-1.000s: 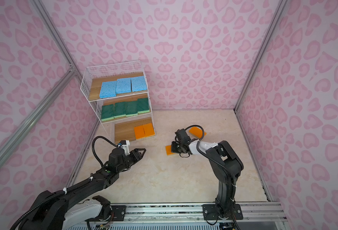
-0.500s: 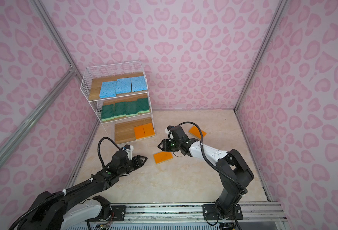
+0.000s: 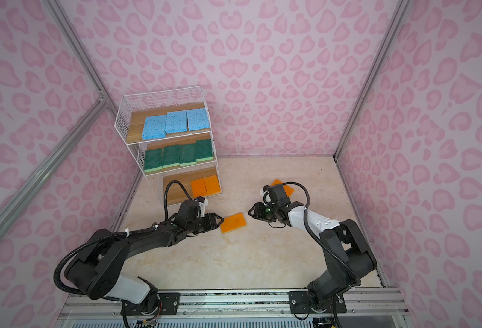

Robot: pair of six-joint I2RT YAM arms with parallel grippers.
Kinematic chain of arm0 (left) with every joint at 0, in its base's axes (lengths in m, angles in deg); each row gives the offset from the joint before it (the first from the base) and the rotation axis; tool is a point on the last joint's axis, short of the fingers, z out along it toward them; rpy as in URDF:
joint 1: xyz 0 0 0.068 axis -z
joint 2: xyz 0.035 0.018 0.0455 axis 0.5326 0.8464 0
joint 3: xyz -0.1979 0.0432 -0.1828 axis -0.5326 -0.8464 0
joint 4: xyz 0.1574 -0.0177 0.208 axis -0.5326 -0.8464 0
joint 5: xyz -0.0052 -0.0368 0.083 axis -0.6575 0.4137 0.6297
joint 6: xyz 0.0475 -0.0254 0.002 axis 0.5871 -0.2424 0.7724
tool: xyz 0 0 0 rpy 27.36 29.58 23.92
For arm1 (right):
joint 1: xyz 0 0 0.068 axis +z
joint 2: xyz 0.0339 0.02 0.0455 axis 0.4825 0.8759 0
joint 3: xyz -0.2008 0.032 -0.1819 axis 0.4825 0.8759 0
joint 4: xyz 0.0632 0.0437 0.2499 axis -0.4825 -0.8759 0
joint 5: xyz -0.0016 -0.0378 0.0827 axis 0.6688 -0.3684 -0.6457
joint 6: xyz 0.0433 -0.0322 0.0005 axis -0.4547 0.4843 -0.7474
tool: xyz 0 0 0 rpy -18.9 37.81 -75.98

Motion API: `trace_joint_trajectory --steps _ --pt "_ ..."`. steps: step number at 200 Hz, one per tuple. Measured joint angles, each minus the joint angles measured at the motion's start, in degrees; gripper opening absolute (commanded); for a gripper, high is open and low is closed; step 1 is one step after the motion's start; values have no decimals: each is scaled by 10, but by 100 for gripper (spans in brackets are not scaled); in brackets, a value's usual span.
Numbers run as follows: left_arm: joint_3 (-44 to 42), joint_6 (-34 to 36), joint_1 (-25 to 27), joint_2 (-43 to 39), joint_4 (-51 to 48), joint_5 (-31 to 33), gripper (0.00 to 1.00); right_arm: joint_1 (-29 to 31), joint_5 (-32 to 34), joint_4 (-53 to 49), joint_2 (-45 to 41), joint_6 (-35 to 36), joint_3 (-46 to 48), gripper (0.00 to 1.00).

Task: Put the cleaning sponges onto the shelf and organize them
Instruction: 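Grasp the orange sponge on the table with the left gripper, then carry the orange sponge to the bottom shelf with the left gripper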

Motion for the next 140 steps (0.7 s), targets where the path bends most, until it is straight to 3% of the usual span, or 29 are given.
trace_joint_trajectory --steps 52,87,123,140 --pt "13 10 3 56 1 -15 49 -19 -16 -5 -24 11 32 48" --pt "20 10 11 70 2 -12 38 -24 -22 -2 -25 11 39 49" --pt "24 -3 14 87 19 1 7 -24 -24 6 -29 9 44 49" --pt "23 -10 15 87 23 7 4 -24 -24 9 -37 9 51 48"
